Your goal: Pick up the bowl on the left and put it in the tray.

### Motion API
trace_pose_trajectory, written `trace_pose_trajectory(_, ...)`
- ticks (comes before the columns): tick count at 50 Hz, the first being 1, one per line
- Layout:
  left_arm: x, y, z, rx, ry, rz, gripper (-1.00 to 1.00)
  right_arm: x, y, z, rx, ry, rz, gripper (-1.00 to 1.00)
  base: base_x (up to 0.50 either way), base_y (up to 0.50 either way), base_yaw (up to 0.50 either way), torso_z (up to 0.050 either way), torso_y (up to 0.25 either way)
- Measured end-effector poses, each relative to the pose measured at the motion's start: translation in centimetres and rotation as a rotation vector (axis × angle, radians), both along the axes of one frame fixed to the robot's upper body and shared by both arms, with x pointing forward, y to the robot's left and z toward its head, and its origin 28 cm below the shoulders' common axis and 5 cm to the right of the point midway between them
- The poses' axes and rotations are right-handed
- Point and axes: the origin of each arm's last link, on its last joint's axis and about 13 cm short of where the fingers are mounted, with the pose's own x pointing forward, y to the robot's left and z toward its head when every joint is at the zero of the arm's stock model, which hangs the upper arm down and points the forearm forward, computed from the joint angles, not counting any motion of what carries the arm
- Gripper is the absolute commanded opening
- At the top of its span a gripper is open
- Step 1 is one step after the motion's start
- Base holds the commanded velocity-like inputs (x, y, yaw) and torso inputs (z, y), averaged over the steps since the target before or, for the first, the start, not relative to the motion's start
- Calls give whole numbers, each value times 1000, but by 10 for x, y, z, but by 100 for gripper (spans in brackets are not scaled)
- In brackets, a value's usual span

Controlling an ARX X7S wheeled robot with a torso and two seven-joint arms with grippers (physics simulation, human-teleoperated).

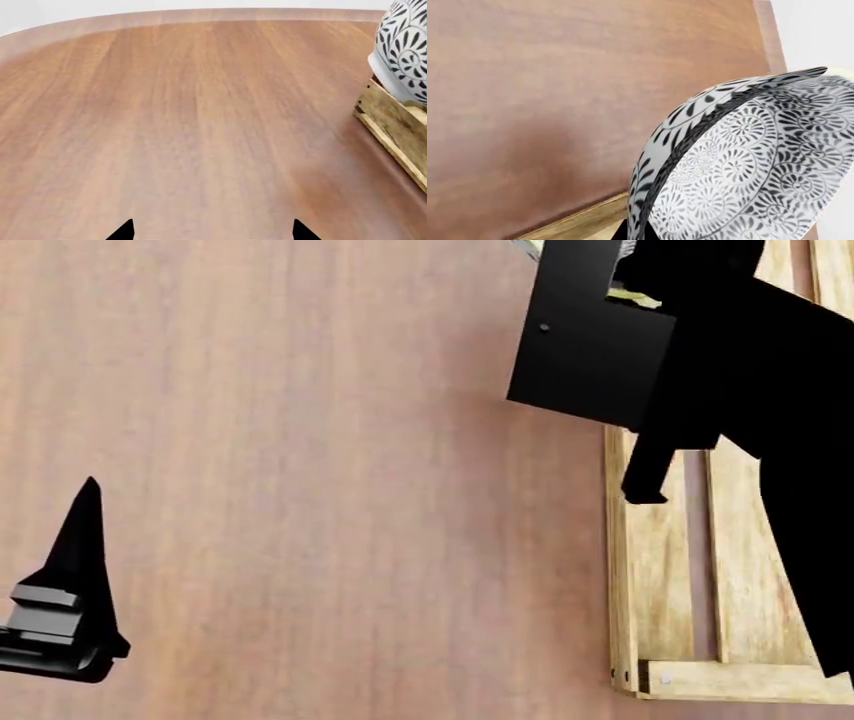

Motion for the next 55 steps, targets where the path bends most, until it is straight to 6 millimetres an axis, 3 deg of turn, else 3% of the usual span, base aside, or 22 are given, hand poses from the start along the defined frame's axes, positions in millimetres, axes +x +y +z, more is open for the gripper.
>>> trace_pose_trajectory(22,-1,-1,-1,-2,7,-10,100,-32,-40,-21,-86,119,-153,-100,0,0,0,0,0)
trace_pose_trajectory(55,0,-2,-3,1,13,-11,100,-40,-60,-52,-147,244,-252,-100,0,0,0,0,1)
